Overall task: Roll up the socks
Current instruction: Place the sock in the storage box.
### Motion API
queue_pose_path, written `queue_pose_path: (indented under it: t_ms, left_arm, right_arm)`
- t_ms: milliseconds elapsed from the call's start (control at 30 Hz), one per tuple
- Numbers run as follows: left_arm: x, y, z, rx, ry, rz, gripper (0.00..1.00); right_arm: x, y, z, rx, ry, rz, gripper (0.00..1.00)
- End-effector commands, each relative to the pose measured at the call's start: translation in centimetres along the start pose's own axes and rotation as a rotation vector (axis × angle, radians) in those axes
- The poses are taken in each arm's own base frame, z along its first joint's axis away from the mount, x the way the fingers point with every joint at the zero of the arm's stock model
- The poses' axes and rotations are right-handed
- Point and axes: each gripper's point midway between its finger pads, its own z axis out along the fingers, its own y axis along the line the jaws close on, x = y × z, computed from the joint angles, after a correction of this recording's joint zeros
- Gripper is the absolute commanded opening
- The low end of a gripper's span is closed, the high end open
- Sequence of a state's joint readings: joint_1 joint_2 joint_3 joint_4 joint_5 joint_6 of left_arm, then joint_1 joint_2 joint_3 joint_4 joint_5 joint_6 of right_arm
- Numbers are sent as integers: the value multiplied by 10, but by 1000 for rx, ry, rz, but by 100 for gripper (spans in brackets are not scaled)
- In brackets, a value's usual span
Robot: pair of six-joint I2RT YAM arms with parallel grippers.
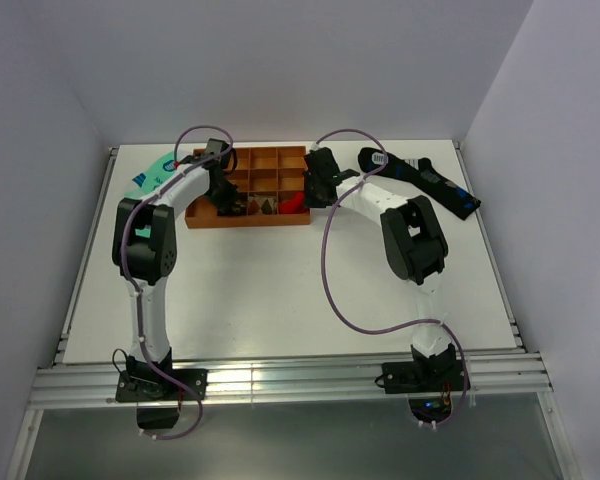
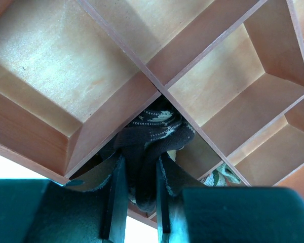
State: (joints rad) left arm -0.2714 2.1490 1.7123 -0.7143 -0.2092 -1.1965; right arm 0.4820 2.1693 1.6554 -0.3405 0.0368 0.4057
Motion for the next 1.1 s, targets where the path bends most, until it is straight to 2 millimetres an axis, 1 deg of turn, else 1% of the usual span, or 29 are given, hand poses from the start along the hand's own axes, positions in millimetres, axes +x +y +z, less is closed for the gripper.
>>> queue_pose_path:
  t_ms: [0, 167, 433, 633, 667, 700, 833, 900, 933, 967, 1033, 1067]
  left_arm:
    - [40, 71, 43, -268, 94, 82, 0]
    - [41, 74, 47, -308, 95, 107, 0]
    - [59, 84, 60, -342, 137, 118, 0]
    - [57, 87, 60, -355, 134, 145, 0]
    - [55, 85, 59, -348, 131, 153, 1]
    - [53, 82, 57, -337, 125, 155, 2]
    - [40, 69, 43, -293, 88, 164, 21]
    - [34, 59, 33, -261, 75, 165, 27]
    - [32, 57, 30, -252, 70, 167, 32]
    - [28, 52, 24, -243, 58, 168, 34]
    - [23, 47, 18, -227, 46, 173, 36]
    - [20, 45, 15, -219, 38, 175, 40]
  right_arm:
    - [20, -2, 28, 2, 41, -26, 0]
    - [20, -3, 28, 2, 43, -26, 0]
    - [20, -3, 28, 3, 44, -32, 0]
    - [21, -2, 28, 0, 45, -34, 0]
    - [22, -3, 28, 1, 48, -32, 0]
    - [21, -3, 29, 2, 46, -32, 0]
    - [21, -3, 29, 1, 48, -31, 0]
    - [22, -3, 30, 2, 51, -31, 0]
    - [23, -3, 30, 3, 52, -33, 0]
    - [23, -3, 30, 3, 52, -34, 0]
    - [21, -3, 29, 5, 48, -32, 0]
    - [22, -3, 29, 4, 50, -32, 0]
